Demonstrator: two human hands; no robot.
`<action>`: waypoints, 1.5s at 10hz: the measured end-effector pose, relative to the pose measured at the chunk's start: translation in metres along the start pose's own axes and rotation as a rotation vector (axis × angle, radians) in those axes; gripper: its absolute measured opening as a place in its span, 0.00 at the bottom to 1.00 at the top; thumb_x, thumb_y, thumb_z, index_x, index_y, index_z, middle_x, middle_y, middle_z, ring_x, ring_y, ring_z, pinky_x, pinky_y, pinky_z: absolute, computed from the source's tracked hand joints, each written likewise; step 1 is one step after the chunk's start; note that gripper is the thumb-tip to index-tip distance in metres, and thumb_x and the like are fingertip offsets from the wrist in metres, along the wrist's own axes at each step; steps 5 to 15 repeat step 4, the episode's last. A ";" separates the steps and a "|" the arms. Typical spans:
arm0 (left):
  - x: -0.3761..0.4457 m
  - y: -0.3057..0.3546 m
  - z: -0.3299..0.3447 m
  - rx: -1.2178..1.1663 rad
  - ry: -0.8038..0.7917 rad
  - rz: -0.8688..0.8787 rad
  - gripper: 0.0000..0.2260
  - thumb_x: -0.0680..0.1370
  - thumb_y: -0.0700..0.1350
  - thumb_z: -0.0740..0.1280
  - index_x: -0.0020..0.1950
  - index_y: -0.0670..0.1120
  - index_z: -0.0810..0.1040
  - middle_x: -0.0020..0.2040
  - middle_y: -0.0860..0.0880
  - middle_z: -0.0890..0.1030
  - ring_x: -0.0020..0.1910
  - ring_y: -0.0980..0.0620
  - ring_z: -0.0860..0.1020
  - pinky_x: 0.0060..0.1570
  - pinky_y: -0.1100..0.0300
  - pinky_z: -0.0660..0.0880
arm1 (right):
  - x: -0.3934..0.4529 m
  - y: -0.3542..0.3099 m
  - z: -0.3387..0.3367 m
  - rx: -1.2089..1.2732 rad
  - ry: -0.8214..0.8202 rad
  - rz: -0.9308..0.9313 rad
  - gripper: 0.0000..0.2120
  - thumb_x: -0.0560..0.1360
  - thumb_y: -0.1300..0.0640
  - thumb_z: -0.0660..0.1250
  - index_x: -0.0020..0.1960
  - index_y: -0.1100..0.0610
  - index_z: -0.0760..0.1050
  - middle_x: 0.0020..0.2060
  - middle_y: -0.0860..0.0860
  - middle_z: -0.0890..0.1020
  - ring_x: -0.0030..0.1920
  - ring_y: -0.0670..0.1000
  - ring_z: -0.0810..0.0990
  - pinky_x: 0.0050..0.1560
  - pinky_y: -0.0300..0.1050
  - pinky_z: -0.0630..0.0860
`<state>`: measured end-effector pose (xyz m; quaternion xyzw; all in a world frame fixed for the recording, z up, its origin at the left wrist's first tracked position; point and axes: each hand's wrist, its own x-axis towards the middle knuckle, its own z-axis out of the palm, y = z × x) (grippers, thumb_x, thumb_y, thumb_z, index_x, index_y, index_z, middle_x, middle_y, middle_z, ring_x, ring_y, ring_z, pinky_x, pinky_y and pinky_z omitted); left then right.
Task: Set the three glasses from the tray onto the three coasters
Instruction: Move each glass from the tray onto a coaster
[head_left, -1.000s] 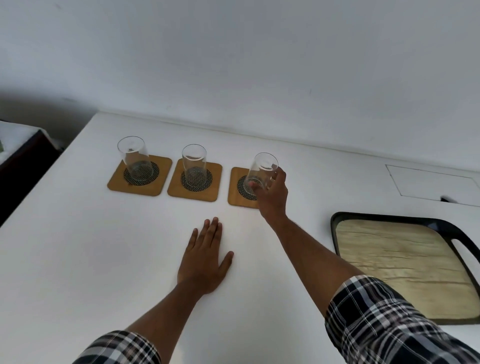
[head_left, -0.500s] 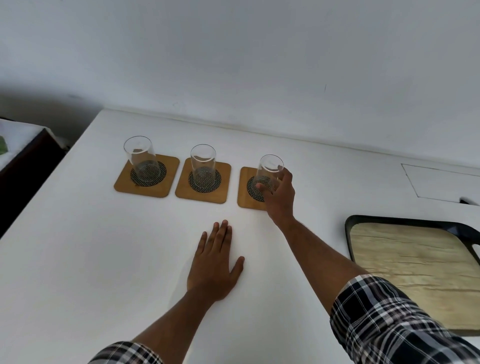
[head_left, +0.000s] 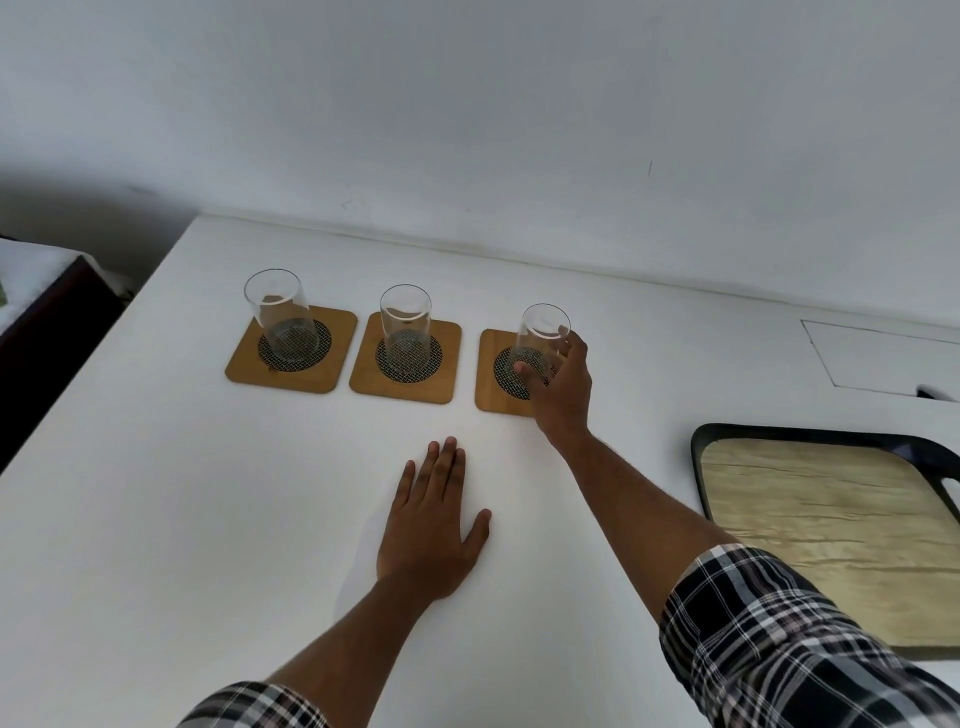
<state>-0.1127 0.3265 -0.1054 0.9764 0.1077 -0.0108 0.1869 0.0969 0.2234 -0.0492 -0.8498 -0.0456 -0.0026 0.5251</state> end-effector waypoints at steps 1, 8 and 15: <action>0.000 0.000 0.001 0.010 0.004 0.002 0.36 0.80 0.67 0.44 0.82 0.50 0.40 0.83 0.52 0.40 0.80 0.54 0.35 0.80 0.48 0.45 | 0.002 0.003 -0.001 -0.007 0.005 -0.017 0.40 0.69 0.56 0.82 0.75 0.57 0.66 0.70 0.54 0.78 0.67 0.56 0.79 0.68 0.59 0.77; 0.000 0.000 0.001 0.003 0.013 0.004 0.36 0.80 0.67 0.44 0.82 0.50 0.40 0.83 0.52 0.39 0.80 0.54 0.35 0.80 0.50 0.42 | -0.009 0.003 -0.010 -0.029 -0.022 0.014 0.46 0.67 0.53 0.84 0.77 0.58 0.64 0.73 0.55 0.73 0.72 0.55 0.75 0.71 0.51 0.74; 0.000 0.000 0.001 0.003 0.013 0.004 0.36 0.80 0.67 0.44 0.82 0.50 0.40 0.83 0.52 0.39 0.80 0.54 0.35 0.80 0.50 0.42 | -0.009 0.003 -0.010 -0.029 -0.022 0.014 0.46 0.67 0.53 0.84 0.77 0.58 0.64 0.73 0.55 0.73 0.72 0.55 0.75 0.71 0.51 0.74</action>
